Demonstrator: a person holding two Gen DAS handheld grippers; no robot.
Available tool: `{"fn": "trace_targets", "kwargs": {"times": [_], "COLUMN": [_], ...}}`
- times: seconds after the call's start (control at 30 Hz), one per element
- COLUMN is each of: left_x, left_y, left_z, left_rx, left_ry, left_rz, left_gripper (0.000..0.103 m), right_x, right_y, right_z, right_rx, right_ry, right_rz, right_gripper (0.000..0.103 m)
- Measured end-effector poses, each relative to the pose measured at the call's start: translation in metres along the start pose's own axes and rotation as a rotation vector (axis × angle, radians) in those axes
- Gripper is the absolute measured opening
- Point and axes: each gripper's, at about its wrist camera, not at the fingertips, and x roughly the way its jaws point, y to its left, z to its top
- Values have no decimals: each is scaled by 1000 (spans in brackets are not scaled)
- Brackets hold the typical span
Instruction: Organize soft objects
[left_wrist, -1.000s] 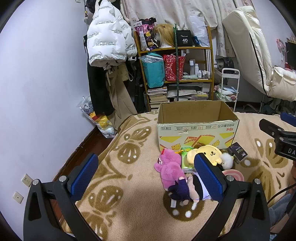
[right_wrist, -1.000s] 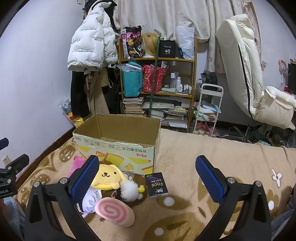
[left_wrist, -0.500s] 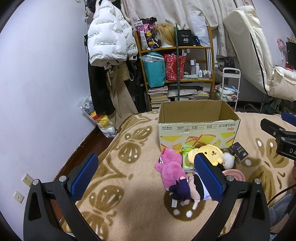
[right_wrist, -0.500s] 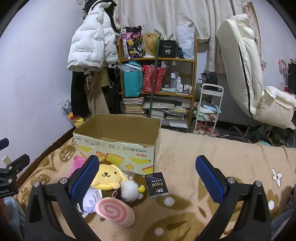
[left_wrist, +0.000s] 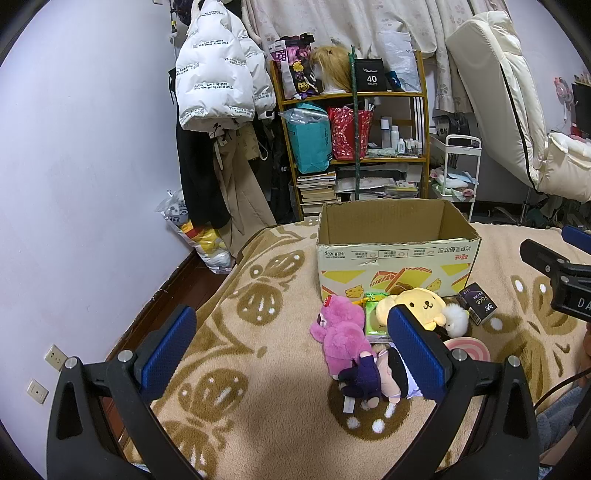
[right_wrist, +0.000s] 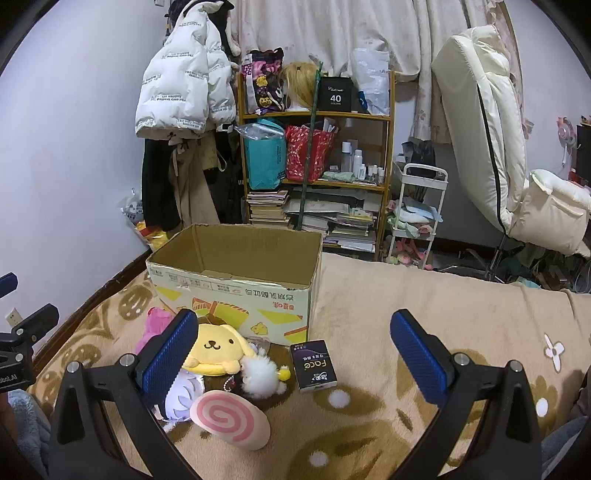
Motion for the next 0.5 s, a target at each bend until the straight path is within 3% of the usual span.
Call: {"fn": "trace_targets", "kwargs": {"times": [0.5], "left_x": [0], "left_y": [0], "left_z": [0], "left_rx": [1], "left_ry": [0], "left_rz": [1], "left_gripper": [102], "right_x": [1], "right_y": [0], "right_z": [0], "right_rx": [0], "right_ry": [2], "right_rz": [-1], "right_gripper": [103]}}
